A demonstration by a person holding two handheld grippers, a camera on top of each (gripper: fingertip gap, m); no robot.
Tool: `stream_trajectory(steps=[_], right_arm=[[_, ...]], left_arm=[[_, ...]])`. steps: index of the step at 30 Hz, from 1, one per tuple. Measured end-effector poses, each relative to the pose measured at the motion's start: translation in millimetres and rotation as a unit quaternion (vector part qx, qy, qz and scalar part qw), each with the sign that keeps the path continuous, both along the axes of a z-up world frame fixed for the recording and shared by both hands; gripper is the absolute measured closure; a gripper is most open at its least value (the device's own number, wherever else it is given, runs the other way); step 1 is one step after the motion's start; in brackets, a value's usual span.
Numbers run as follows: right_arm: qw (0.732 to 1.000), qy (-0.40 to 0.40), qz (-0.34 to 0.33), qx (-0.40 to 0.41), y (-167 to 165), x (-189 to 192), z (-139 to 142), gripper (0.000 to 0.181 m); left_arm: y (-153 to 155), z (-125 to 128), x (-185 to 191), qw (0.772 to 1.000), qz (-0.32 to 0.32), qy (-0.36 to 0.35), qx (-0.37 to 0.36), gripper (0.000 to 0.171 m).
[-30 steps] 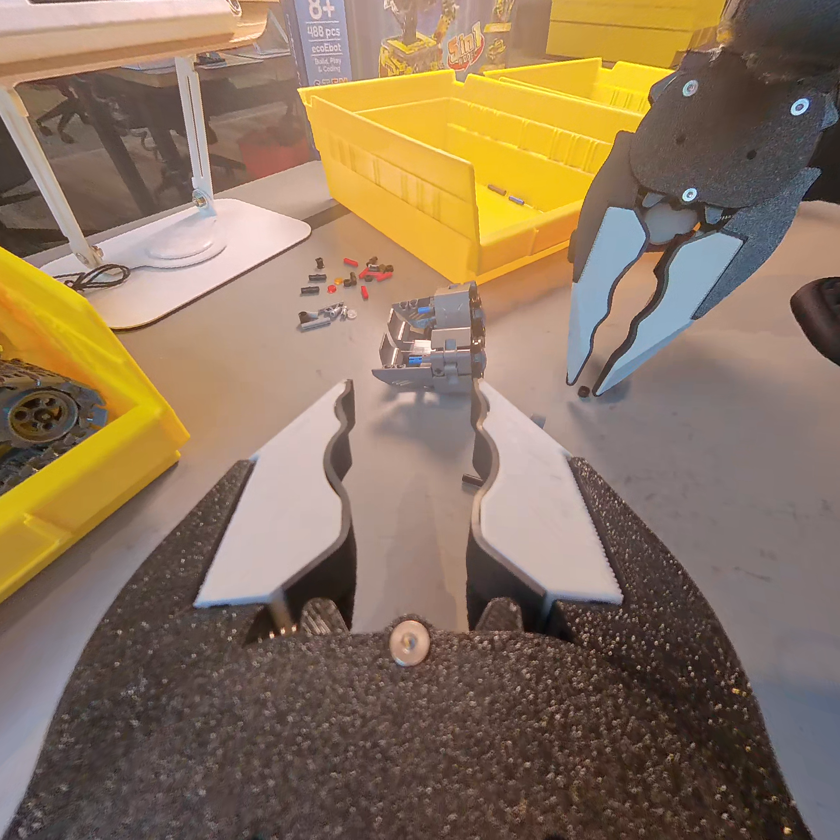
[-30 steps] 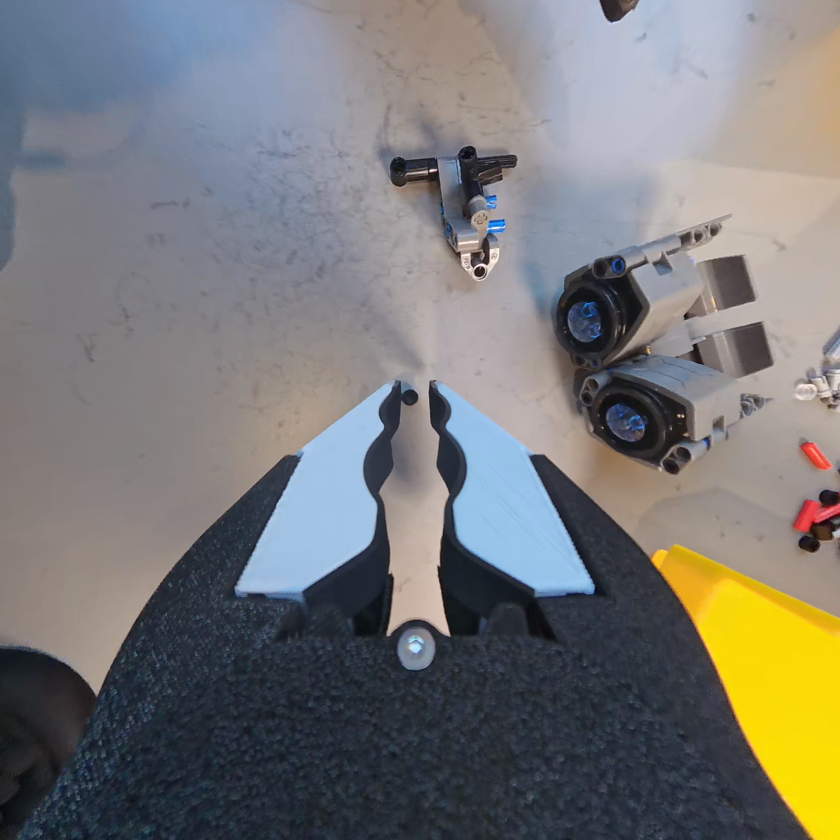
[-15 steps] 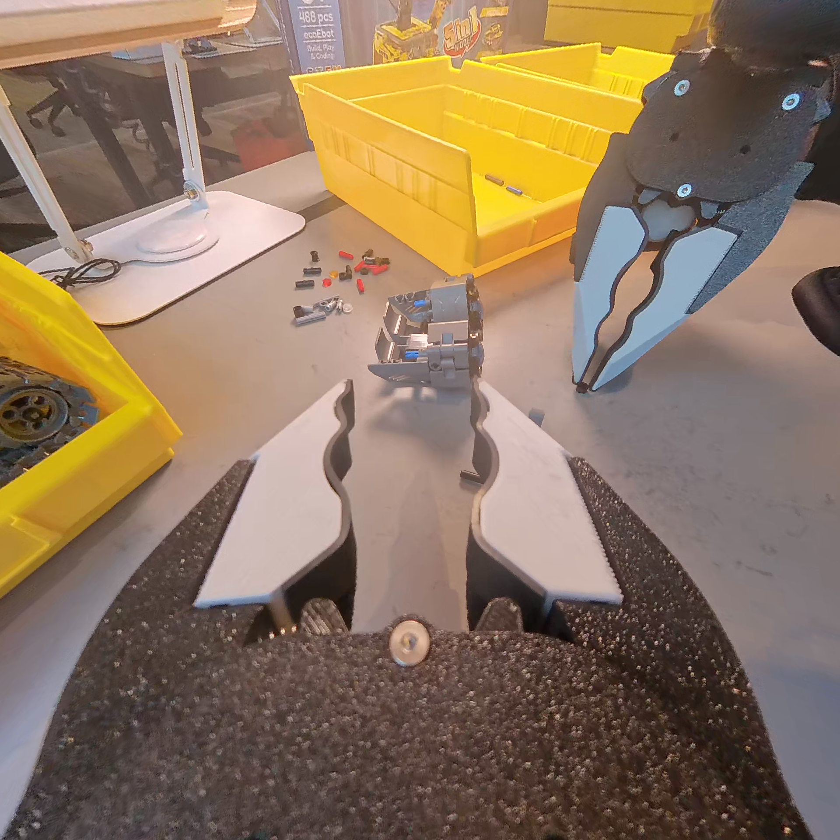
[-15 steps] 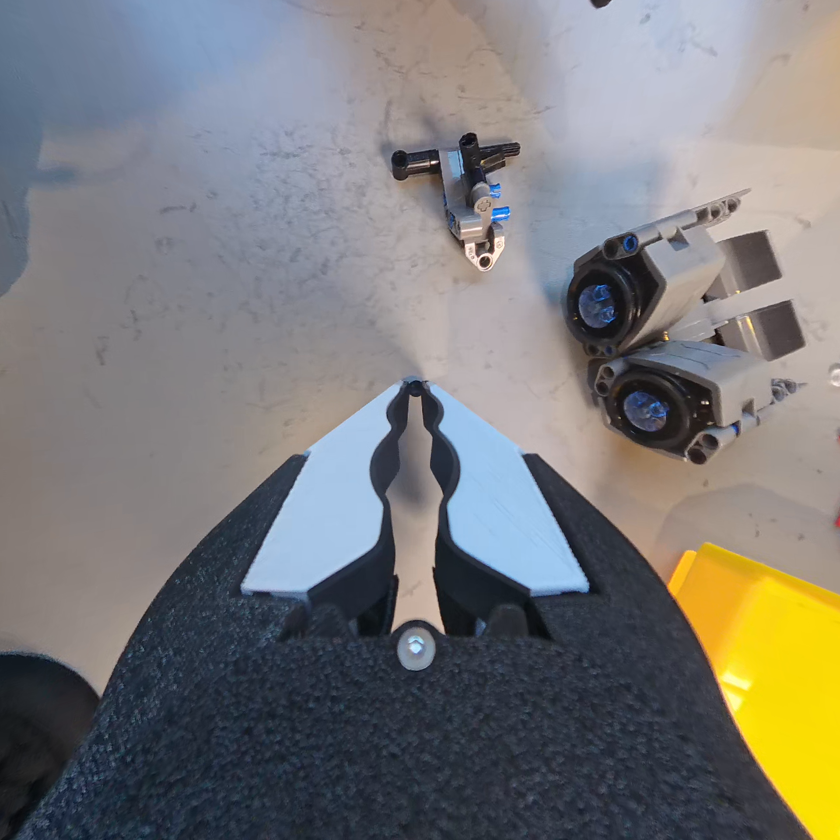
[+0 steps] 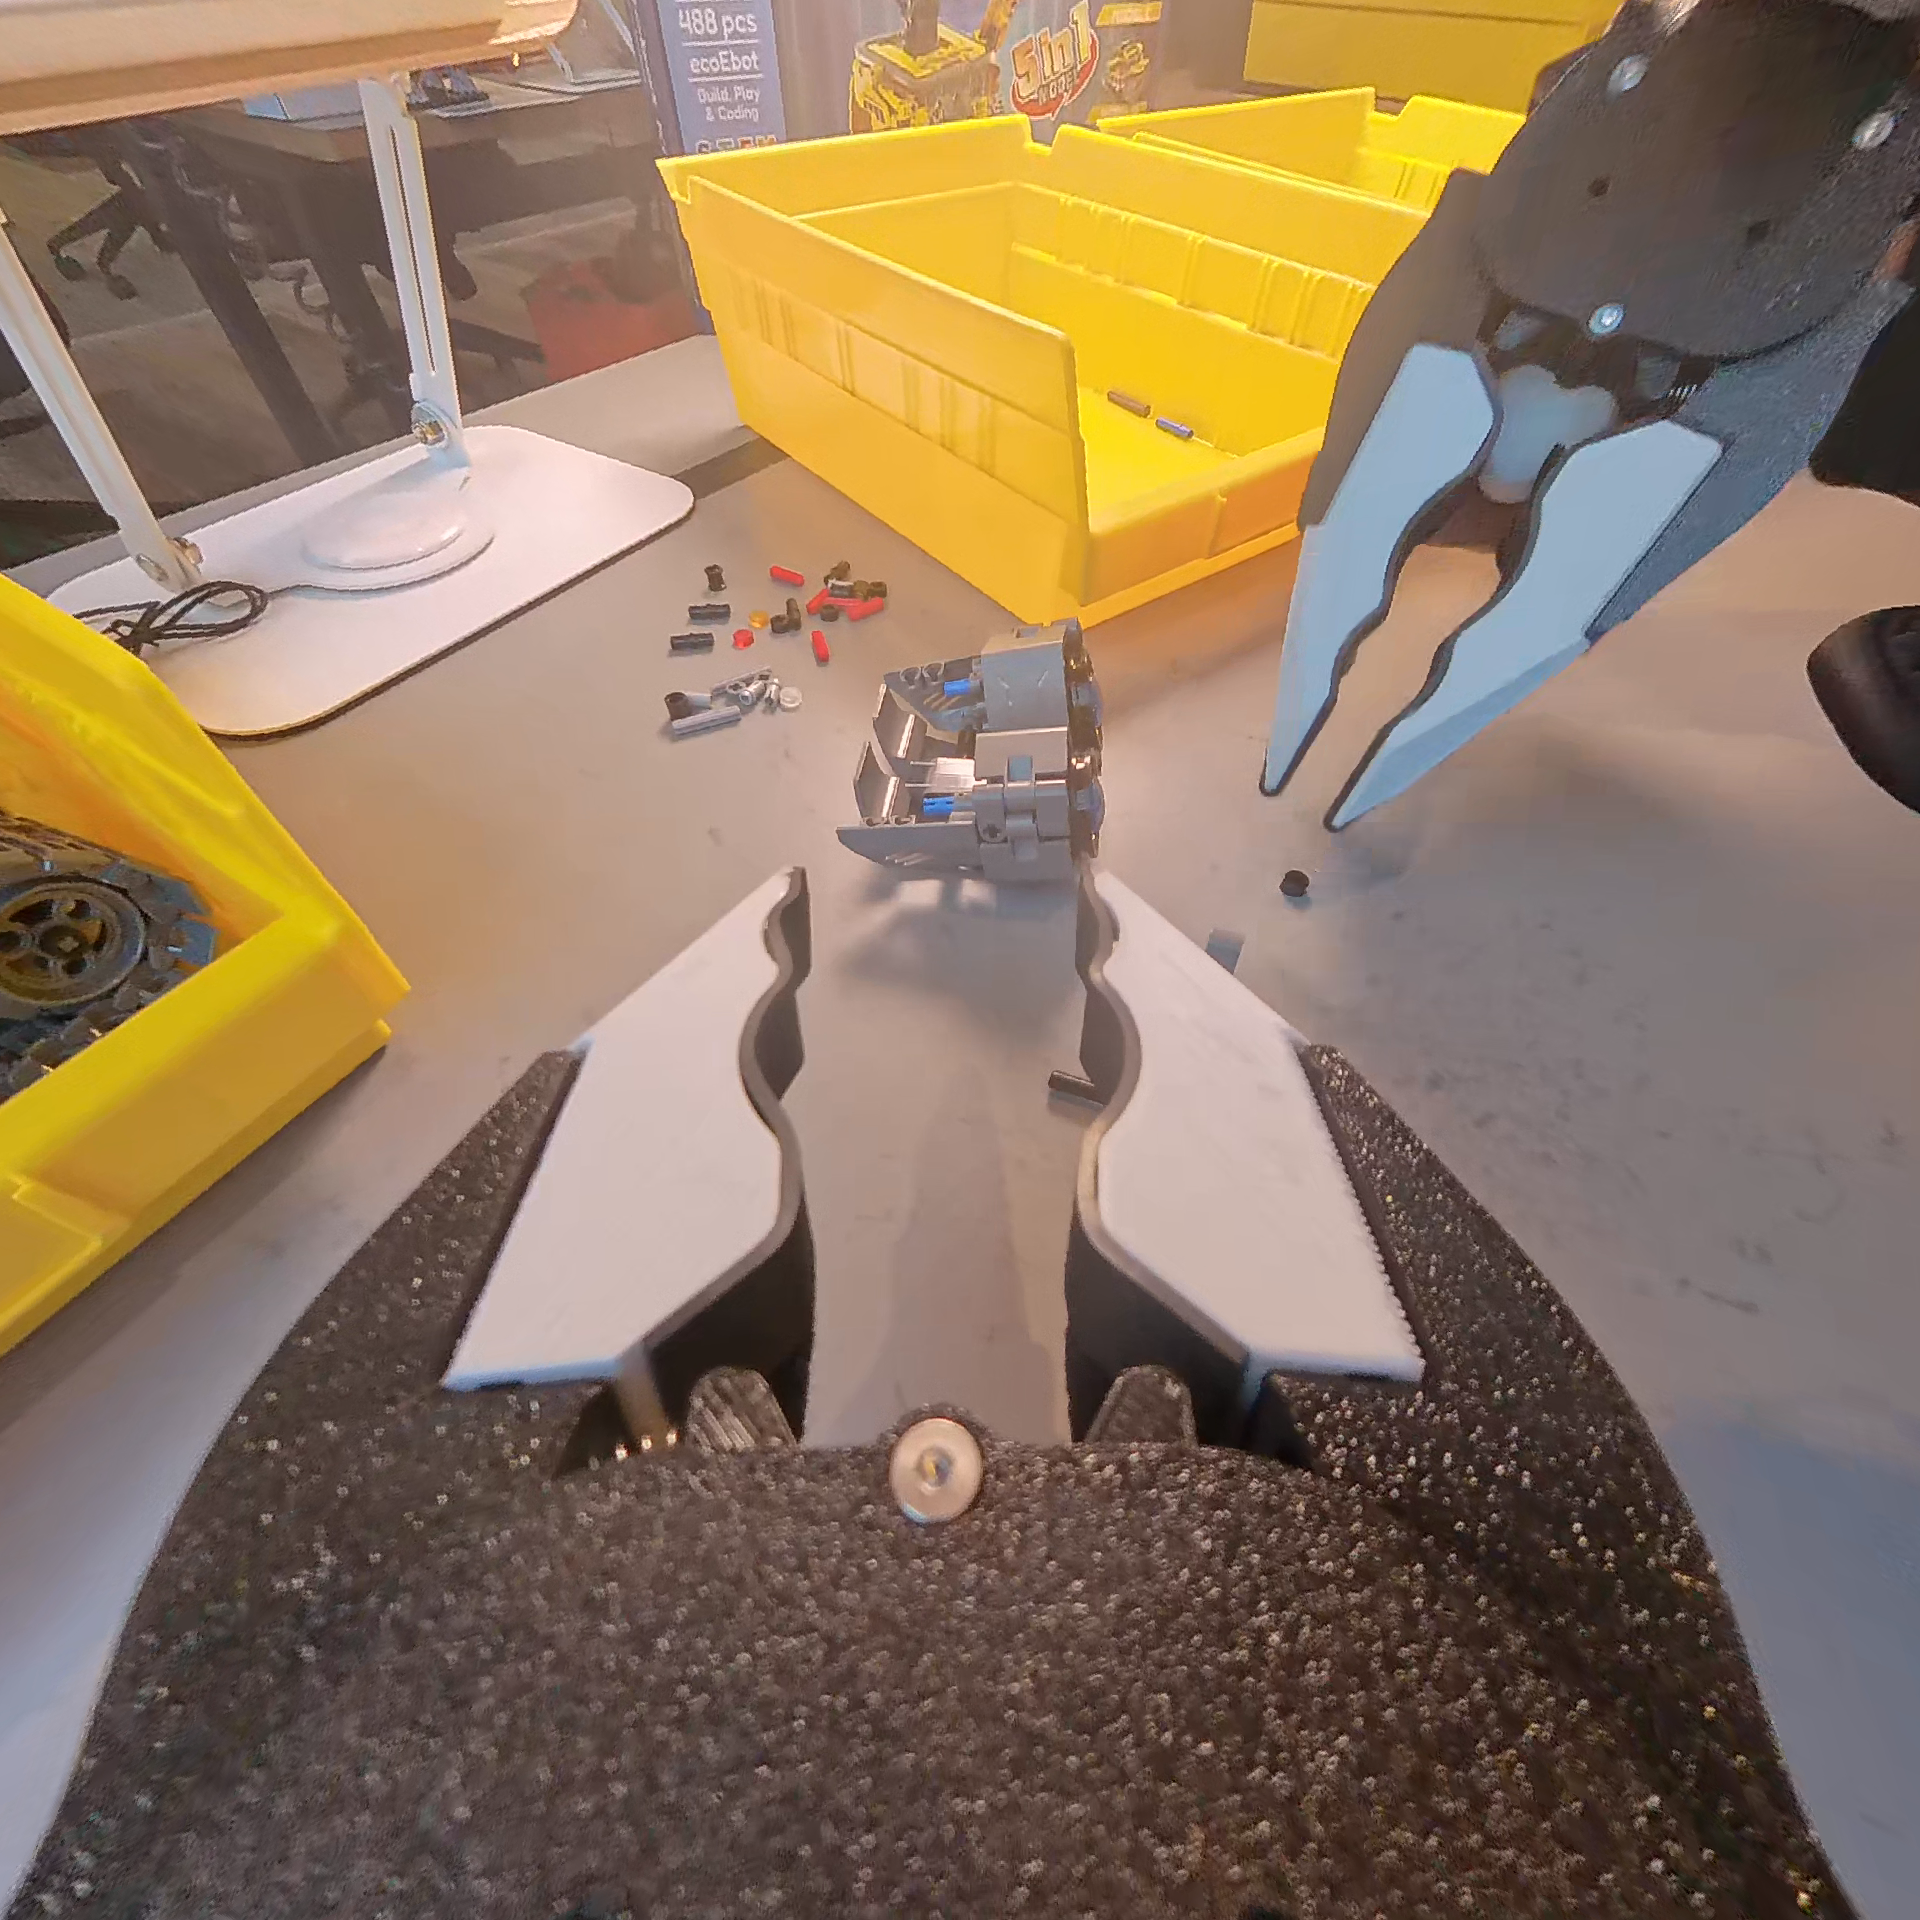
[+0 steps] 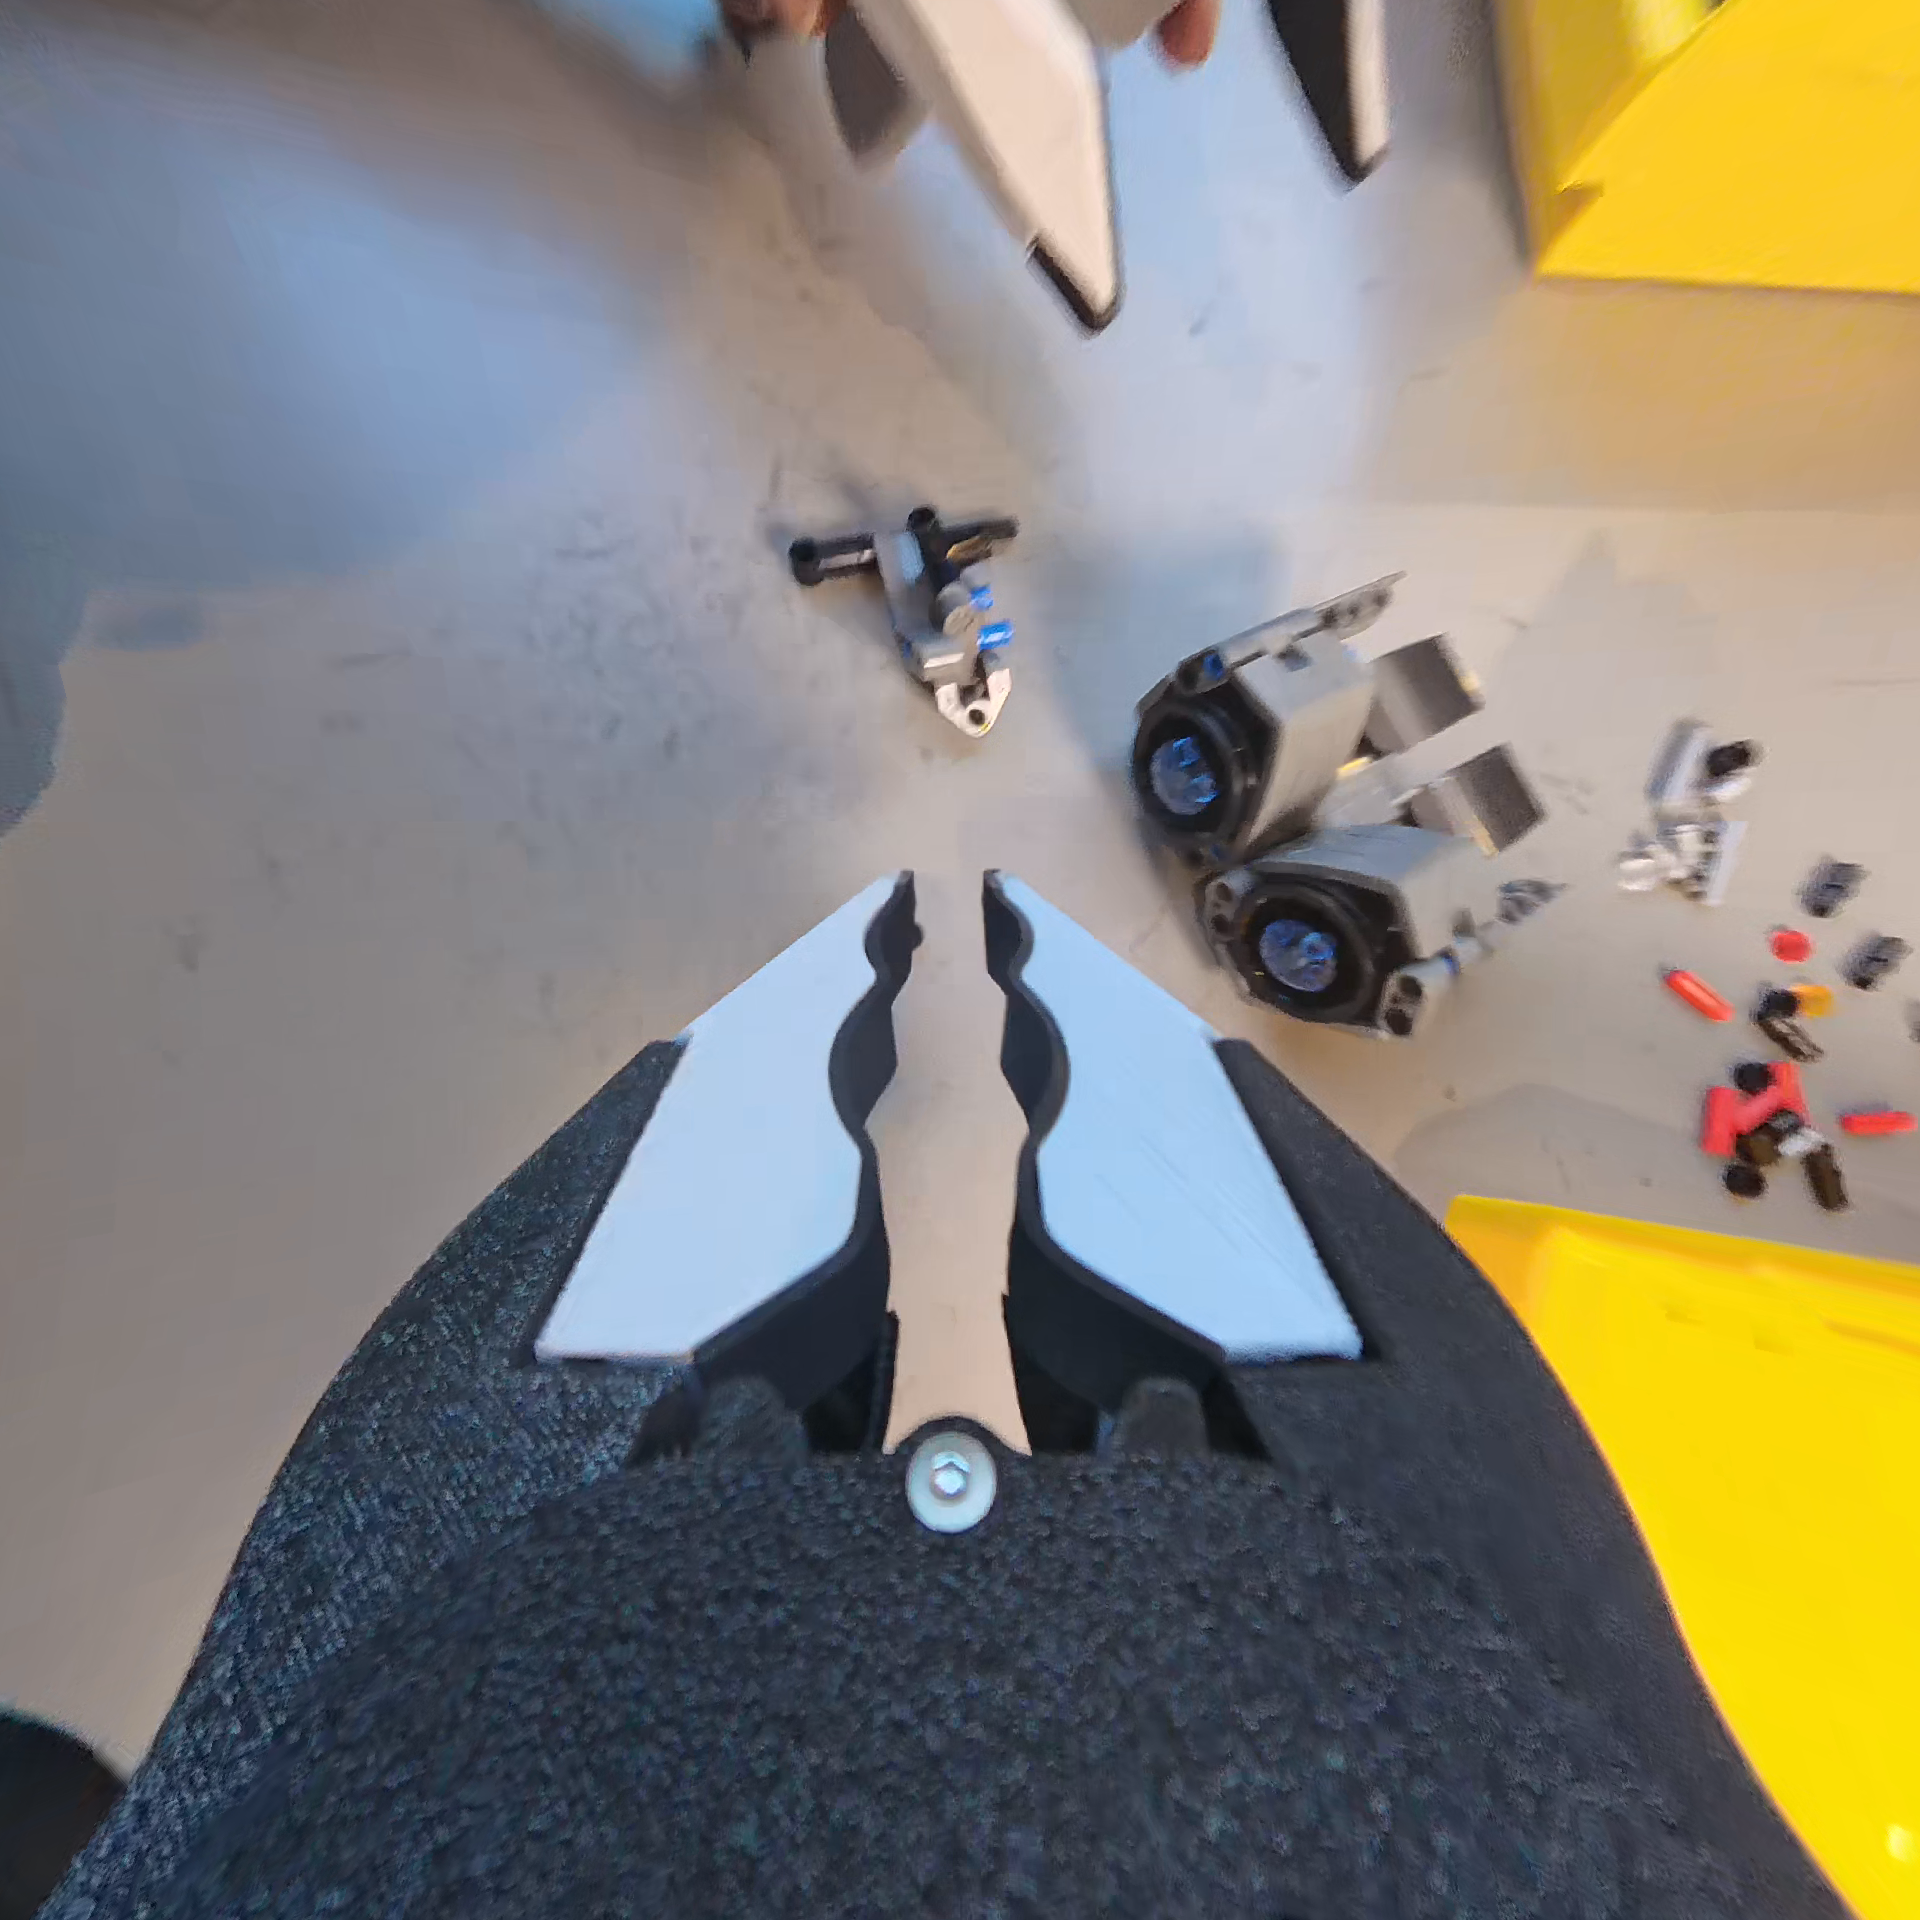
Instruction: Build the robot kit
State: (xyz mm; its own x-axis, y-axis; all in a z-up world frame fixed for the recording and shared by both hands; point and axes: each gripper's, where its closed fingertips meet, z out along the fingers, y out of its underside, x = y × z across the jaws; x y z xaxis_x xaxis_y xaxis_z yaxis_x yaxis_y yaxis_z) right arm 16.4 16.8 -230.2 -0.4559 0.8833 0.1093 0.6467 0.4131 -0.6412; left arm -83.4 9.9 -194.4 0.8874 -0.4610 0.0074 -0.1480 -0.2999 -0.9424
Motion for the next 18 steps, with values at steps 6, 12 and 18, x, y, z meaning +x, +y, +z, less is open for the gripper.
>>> stream_trajectory(steps=[6, 12, 18], right_arm=[[0.975, 0.185, -0.109, -0.046, 17.4, -1.2, 59.5, 0.163], [0.912, 0.338, -0.224, -0.064, 48.7, 30.9, 107.3, 0.151], [0.835, 0.455, -0.306, -0.036, 82.8, 63.8, 128.0, 0.146]], left_arm=[[0.3, 2.7, -1.8, 1.000, 0.006, 0.002, 0.006, 0.121], [1.6, 7.6, -7.2, 1.000, 0.017, -0.005, 0.016, 0.121], [2.5, 18.9, -17.7, 0.998, 0.040, -0.010, 0.041, 0.119]])
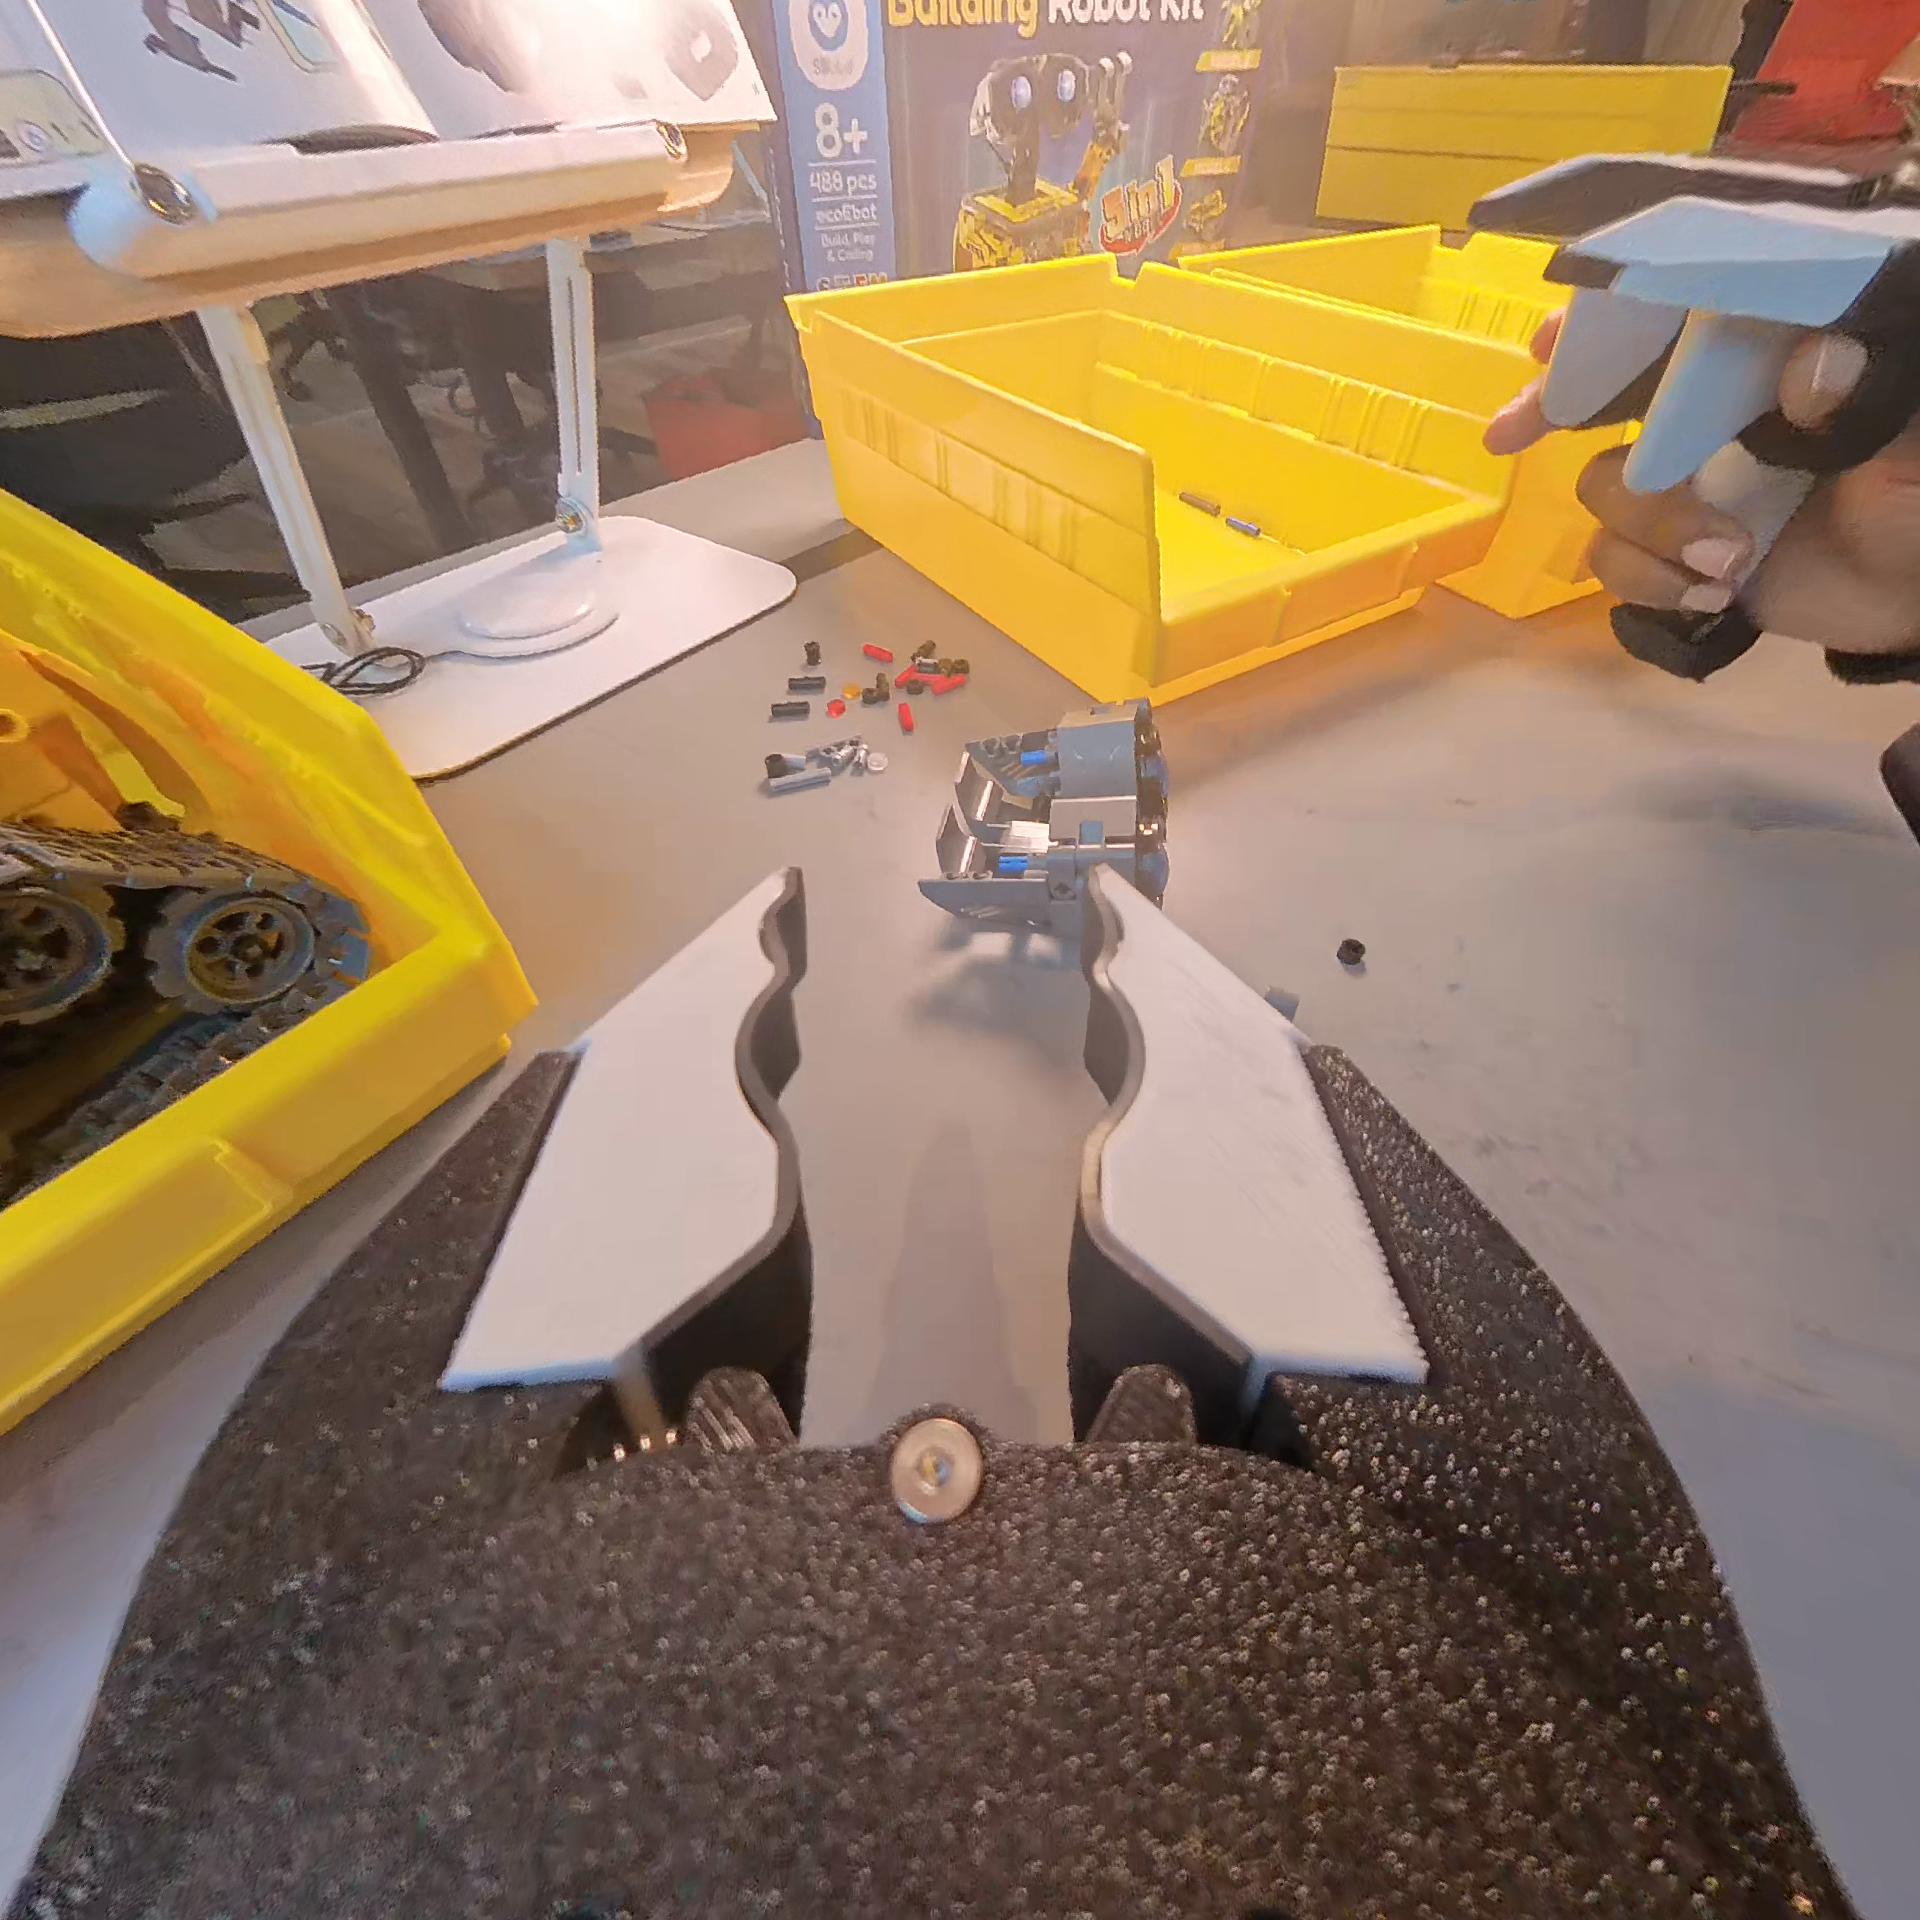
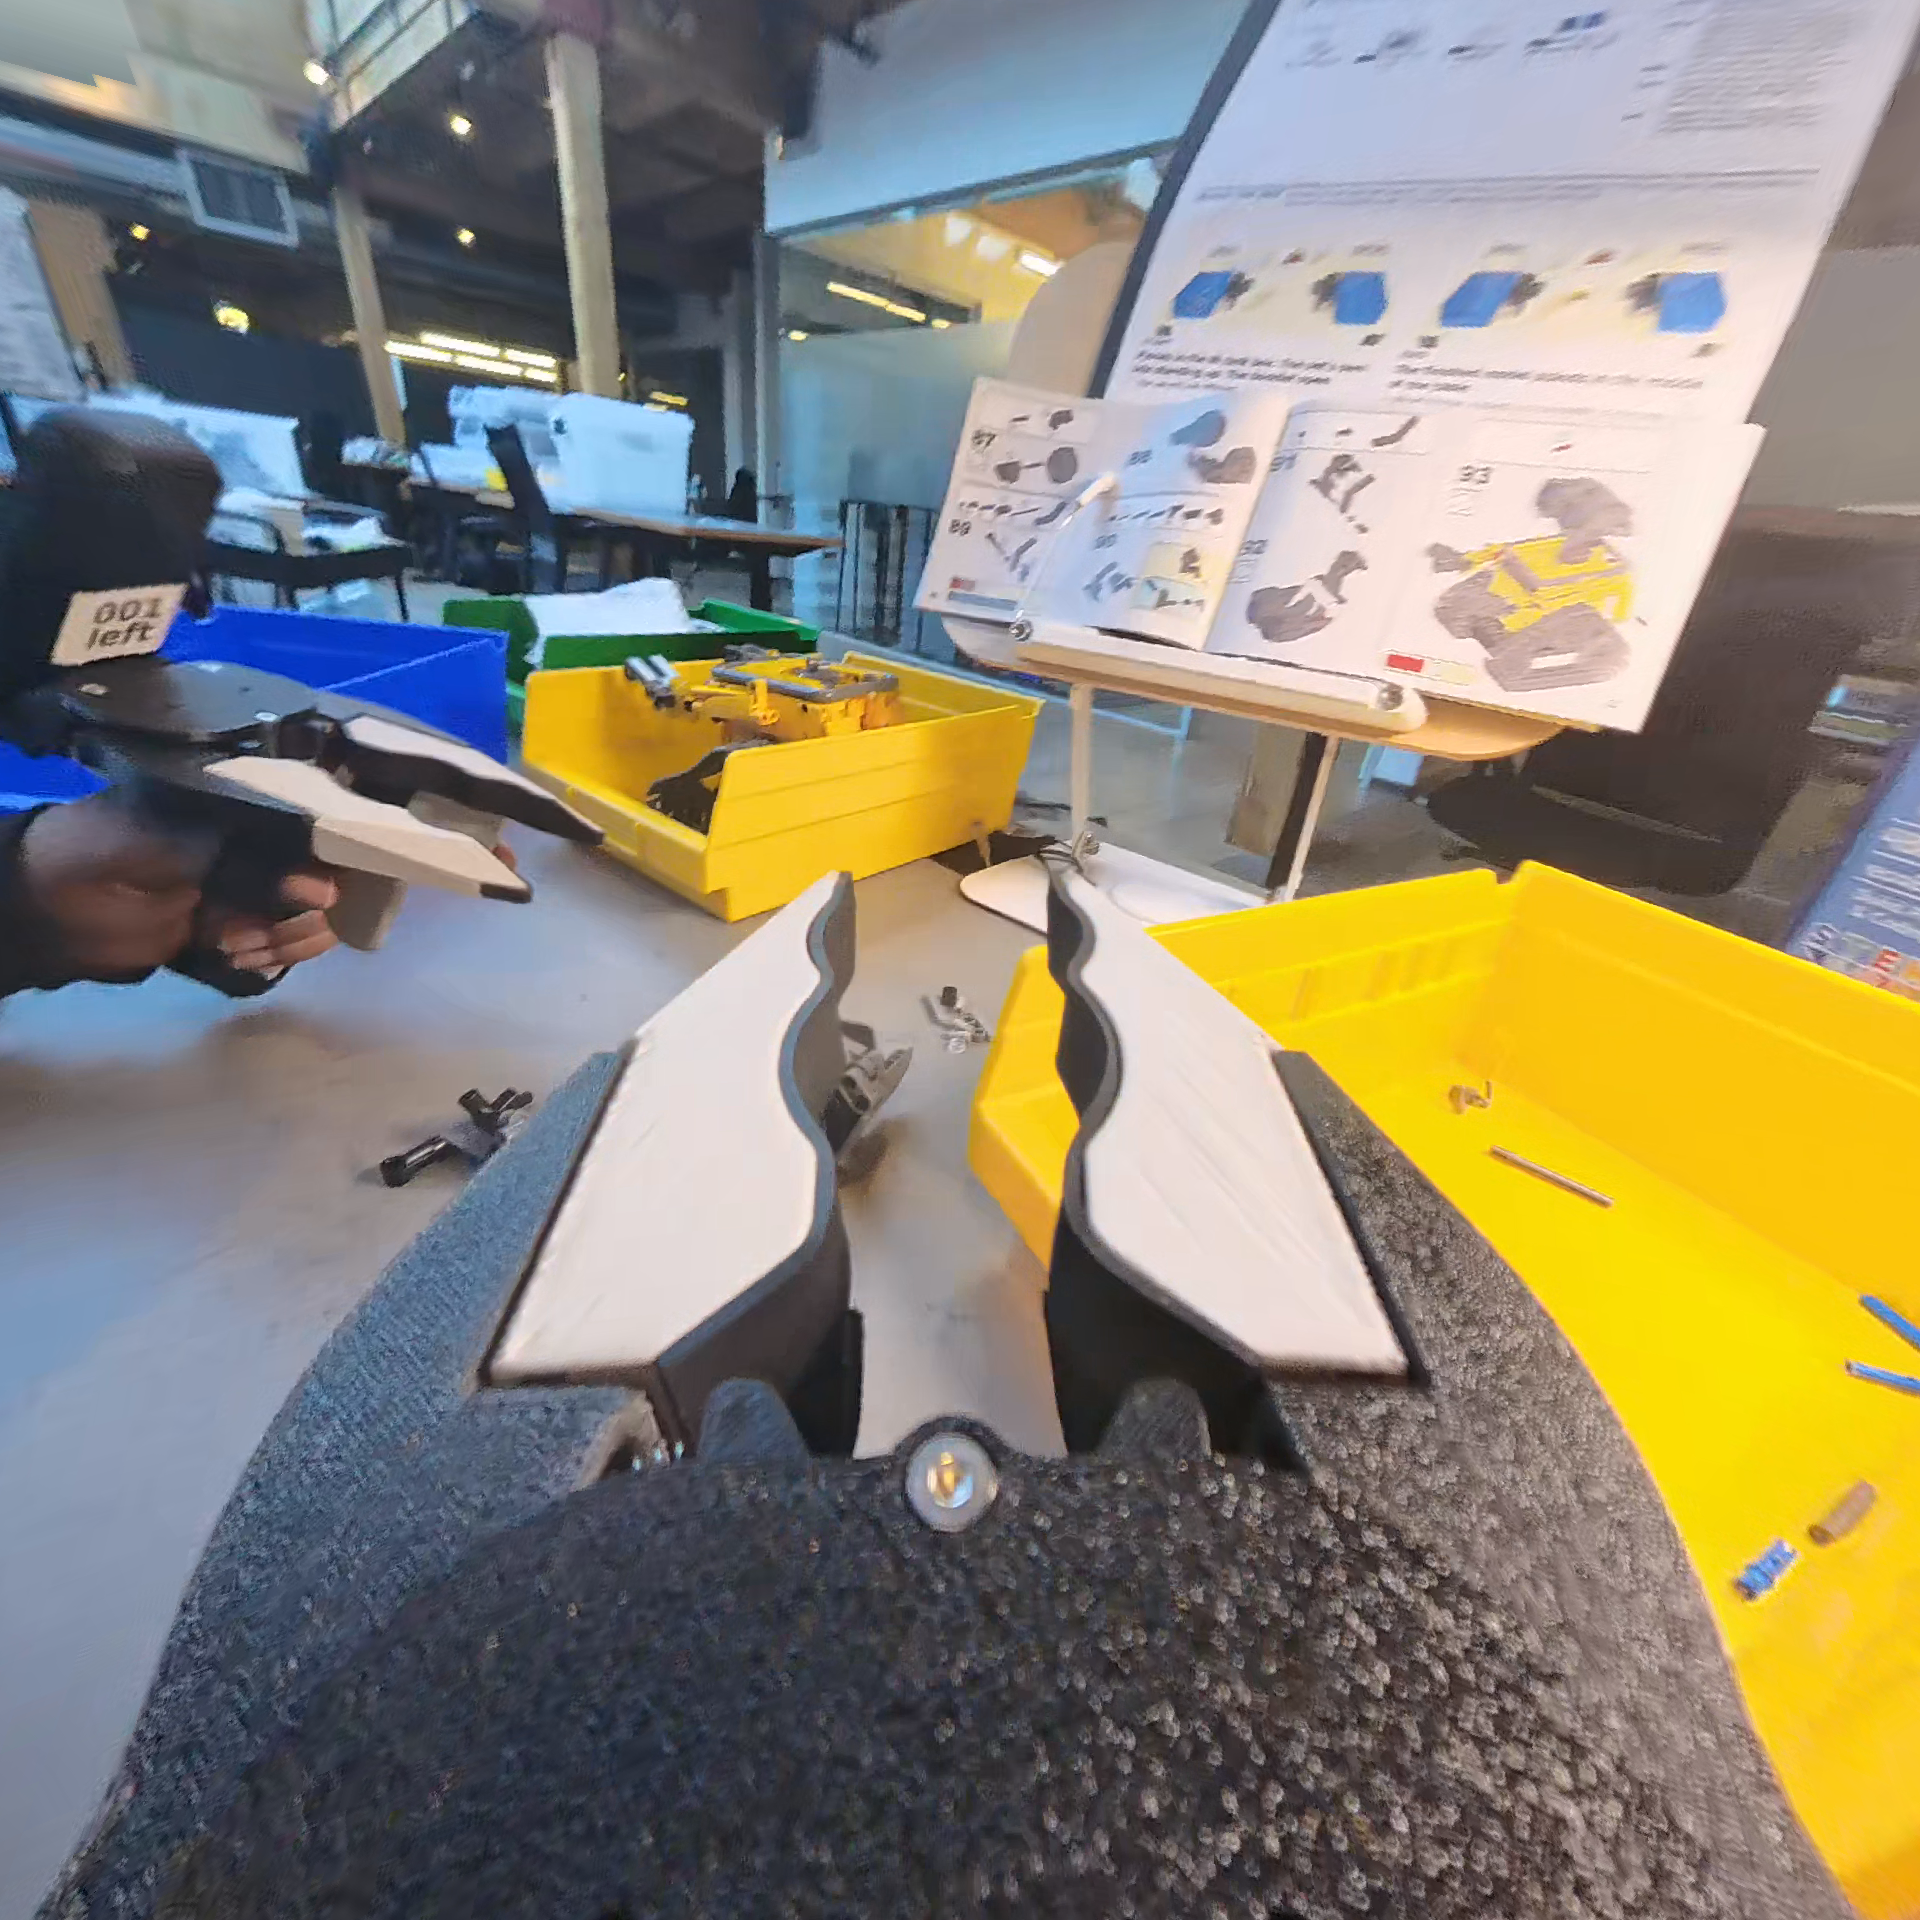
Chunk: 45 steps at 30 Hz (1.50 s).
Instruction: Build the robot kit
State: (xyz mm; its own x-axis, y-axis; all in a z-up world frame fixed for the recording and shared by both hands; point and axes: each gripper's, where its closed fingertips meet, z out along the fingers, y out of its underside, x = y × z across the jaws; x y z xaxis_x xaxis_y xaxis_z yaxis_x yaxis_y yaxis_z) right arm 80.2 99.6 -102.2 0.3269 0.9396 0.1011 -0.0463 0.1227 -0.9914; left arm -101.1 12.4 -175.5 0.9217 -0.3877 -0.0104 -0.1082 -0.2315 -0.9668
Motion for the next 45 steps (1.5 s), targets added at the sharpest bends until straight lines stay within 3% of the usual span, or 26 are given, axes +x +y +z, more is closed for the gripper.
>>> stream_trajectory(steps=[7, 21, 25, 28, 32, 35, 37, 41, 45], right_arm=[[0.999, 0.001, -0.032, 0.018, 7.3, 3.3, -6.1, 0.140], [0.998, 0.001, -0.056, 0.020, 17.1, 10.6, -6.8, 0.137], [0.998, 0.023, -0.059, 0.006, 19.4, 17.4, 7.3, 0.137], [0.992, 0.054, -0.111, 0.013, 43.0, 50.3, 46.0, 0.141], [0.969, -0.037, -0.242, -0.010, 114.0, 127.7, 63.8, 0.143], [0.947, -0.124, -0.284, -0.089, 168.7, 175.8, 39.2, 0.144], [0.928, -0.211, -0.262, -0.162, 193.1, 187.7, -3.2, 0.146], [0.887, -0.334, -0.196, -0.253, 209.3, 187.9, -87.2, 0.153], [0.859, -0.387, -0.199, -0.270, 218.2, 187.9, -129.1, 0.158]], left_arm=[[-1.4, 16.3, -12.8, 0.999, 0.022, -0.009, 0.029, 0.117], [0.0, 9.1, -9.4, 0.999, 0.012, -0.027, 0.017, 0.115], [0.4, 8.1, -9.8, 0.999, 0.013, -0.026, 0.017, 0.115], [1.8, 5.0, -11.3, 0.999, 0.016, -0.027, 0.012, 0.115], [3.0, 3.3, -11.2, 0.999, 0.015, -0.036, 0.007, 0.115], [2.7, 4.4, -10.6, 0.999, 0.014, -0.036, 0.008, 0.115], [2.5, 5.1, -11.0, 0.999, 0.016, -0.032, 0.010, 0.115], [1.4, 8.0, -11.9, 0.999, 0.020, -0.024, 0.016, 0.115], [1.5, 7.3, -14.1, 0.999, 0.026, -0.014, 0.017, 0.116]])
